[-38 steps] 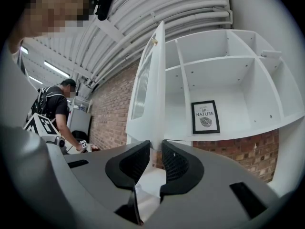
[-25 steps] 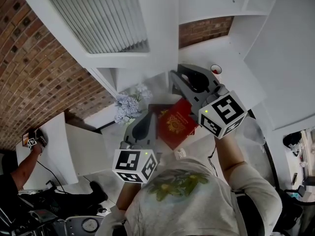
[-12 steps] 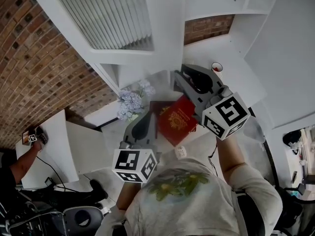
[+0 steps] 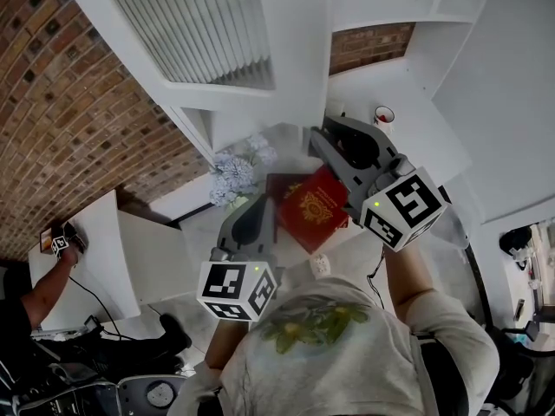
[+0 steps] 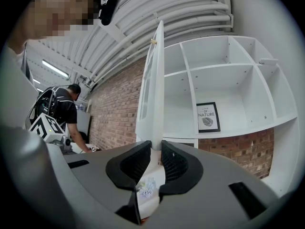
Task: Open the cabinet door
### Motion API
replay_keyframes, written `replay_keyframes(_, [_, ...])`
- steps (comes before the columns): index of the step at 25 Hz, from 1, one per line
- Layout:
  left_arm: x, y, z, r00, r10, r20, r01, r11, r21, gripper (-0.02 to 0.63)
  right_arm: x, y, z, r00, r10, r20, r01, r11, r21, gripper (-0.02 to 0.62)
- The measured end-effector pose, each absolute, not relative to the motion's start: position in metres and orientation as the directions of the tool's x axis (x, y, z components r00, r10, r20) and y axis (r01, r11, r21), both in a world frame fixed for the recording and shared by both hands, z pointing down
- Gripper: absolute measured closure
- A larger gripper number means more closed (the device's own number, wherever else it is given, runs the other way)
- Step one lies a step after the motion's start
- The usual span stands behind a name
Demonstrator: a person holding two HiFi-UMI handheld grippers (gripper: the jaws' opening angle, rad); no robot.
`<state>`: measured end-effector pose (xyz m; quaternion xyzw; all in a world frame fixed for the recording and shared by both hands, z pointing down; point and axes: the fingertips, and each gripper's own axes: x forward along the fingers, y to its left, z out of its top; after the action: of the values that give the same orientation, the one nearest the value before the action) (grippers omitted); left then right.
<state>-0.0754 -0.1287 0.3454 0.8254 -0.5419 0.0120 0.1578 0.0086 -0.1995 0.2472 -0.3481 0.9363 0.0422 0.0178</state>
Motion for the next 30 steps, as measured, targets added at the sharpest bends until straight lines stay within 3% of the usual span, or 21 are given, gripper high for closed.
replay_keyframes(30, [-0.084,-0.110,0.347,0.428,-0.884,0.187,-0.891,-0.378,0.253,0.595,-0.017,-0.139,0.247,-0.842,-0.537,-0.056,-0.539,0.841,0.040,0.525])
